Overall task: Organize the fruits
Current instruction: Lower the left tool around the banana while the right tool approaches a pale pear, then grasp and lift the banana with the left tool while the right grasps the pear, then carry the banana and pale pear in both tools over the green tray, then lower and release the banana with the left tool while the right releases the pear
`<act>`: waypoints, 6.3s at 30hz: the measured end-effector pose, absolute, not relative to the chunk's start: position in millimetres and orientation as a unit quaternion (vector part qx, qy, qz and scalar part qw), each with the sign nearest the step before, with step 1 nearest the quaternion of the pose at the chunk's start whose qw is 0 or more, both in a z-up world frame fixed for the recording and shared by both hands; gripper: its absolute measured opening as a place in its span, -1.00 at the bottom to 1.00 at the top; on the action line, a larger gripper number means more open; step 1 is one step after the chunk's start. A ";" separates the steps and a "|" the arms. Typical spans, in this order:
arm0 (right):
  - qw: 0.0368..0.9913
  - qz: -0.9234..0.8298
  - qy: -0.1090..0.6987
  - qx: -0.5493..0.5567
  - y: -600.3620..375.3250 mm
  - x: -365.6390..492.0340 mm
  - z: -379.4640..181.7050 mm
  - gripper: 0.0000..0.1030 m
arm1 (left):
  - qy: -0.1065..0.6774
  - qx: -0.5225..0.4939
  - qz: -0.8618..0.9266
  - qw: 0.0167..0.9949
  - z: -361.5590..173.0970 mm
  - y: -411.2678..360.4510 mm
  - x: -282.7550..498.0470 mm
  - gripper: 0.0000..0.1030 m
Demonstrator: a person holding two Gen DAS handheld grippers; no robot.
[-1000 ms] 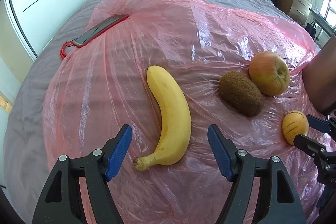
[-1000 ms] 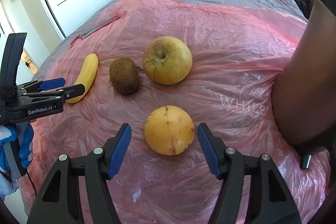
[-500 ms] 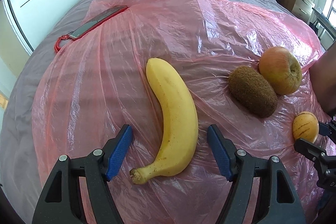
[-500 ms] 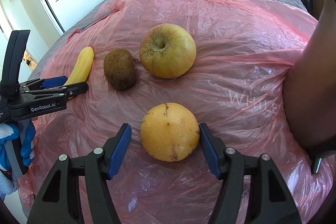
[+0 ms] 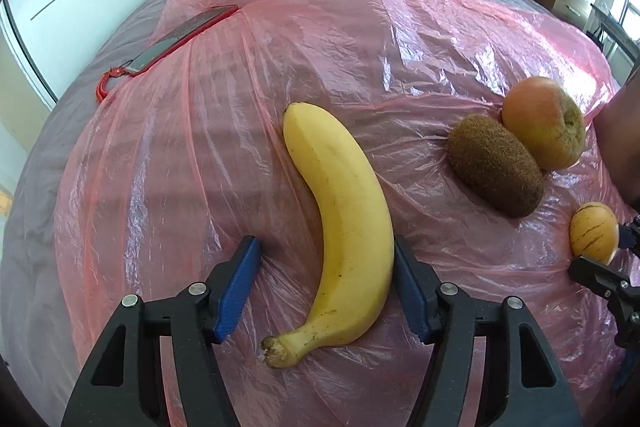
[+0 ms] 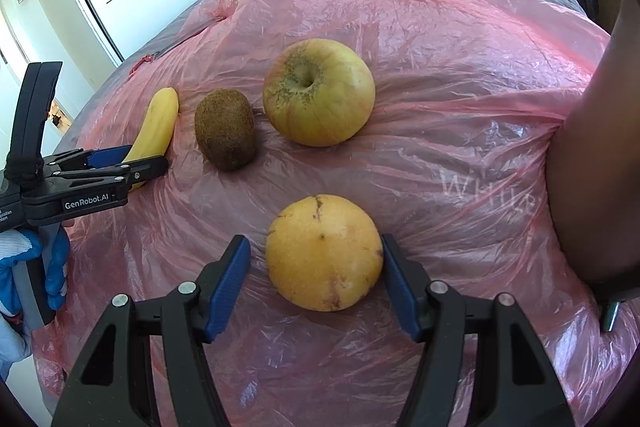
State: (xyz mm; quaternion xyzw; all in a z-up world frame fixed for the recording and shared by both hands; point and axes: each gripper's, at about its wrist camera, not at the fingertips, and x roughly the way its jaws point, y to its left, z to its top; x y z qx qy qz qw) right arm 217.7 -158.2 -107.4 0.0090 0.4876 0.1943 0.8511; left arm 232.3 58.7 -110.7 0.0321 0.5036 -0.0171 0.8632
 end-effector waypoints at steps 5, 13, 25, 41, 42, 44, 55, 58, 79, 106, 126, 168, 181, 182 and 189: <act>0.851 0.195 0.488 0.018 -162.5 219.4 -108.6 1.00 | 0.499 0.028 -0.037 0.865 -109.7 56.7 230.4 -0.23; 0.847 0.203 0.490 0.040 -168.5 221.6 -110.0 1.00 | 0.494 0.006 -0.065 0.867 -106.5 62.8 226.8 -0.45; 0.841 0.201 0.501 0.023 -162.9 226.2 -110.7 1.00 | 0.504 0.027 -0.070 0.861 -107.1 57.5 228.3 -0.47; 0.851 0.210 0.479 0.041 -171.6 212.7 -76.6 1.00 | 0.470 -0.066 -0.084 0.876 -75.6 90.7 208.7 -0.48; 0.852 0.210 0.477 0.040 -171.8 211.3 -73.9 1.00 | 0.467 -0.064 -0.084 0.878 -72.6 90.1 206.9 -0.48; 0.854 0.211 0.474 0.038 -172.2 209.0 -68.7 1.00 | 0.465 -0.057 -0.083 0.879 -67.9 88.6 203.9 -0.48; 0.862 0.210 0.459 0.032 -177.6 179.7 -42.1 1.00 | 0.456 -0.045 -0.077 0.886 -42.6 81.6 171.3 -0.48; 0.864 0.209 0.457 0.032 -180.5 168.0 -35.0 1.00 | 0.453 -0.038 -0.081 0.887 -34.7 75.7 156.8 -0.48; 0.874 0.192 0.444 0.038 -223.8 82.5 -5.0 1.00 | 0.450 -0.005 -0.140 0.882 -1.8 2.3 68.2 -0.48; 0.898 0.105 0.420 0.082 -384.3 29.5 11.6 1.00 | 0.455 0.051 -0.278 0.845 26.3 -181.2 24.0 -0.48; 0.905 0.023 0.409 0.111 -510.4 34.7 -3.8 1.00 | 0.463 0.092 -0.372 0.799 20.4 -320.9 44.2 -0.48; 0.903 -0.027 0.424 0.066 -625.7 240.1 -62.3 1.00 | 0.415 0.132 -0.259 0.862 -33.8 -491.6 247.8 -0.47; 0.896 -0.041 0.443 0.020 -622.8 253.2 -74.7 1.00 | 0.452 0.118 -0.248 0.849 -60.1 -498.6 272.6 -0.44; 0.896 -0.041 0.443 0.020 -622.9 253.2 -74.8 1.00 | 0.452 0.113 -0.250 0.849 -62.0 -498.0 272.6 -0.44; 0.895 -0.047 0.443 0.026 -625.8 254.5 -75.9 1.00 | 0.454 0.114 -0.249 0.848 -61.3 -499.5 270.2 -0.39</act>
